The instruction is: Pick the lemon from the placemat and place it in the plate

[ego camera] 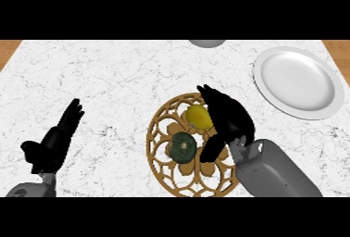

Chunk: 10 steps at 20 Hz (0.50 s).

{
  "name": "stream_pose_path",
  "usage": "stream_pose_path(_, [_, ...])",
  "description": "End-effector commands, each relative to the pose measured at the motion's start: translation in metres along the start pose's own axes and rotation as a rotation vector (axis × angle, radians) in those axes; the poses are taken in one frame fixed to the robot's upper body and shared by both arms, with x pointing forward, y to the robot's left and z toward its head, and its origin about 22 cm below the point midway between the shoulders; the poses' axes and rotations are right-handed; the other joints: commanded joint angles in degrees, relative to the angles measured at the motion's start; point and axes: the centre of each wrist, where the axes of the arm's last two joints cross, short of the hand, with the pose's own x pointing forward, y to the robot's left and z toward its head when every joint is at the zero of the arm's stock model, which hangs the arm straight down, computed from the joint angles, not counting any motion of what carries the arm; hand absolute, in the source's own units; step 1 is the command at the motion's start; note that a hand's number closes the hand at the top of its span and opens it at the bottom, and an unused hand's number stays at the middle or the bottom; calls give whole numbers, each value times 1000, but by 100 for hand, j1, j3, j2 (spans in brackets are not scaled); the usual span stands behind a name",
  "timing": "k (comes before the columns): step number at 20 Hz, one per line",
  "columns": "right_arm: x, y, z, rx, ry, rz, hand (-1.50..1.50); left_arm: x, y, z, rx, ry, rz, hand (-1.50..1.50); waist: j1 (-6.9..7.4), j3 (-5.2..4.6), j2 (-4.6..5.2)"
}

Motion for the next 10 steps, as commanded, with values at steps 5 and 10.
stream_pose_path(5, [15,41,-28,17,29,59,-150,-13,-3,-6,-16,-9,-13,0,7,0,7])
stream_pose_path(10, [-23,56,-47,9,81,74,-150,-7,11,7,-8,-9,-14,0,35,3,3])
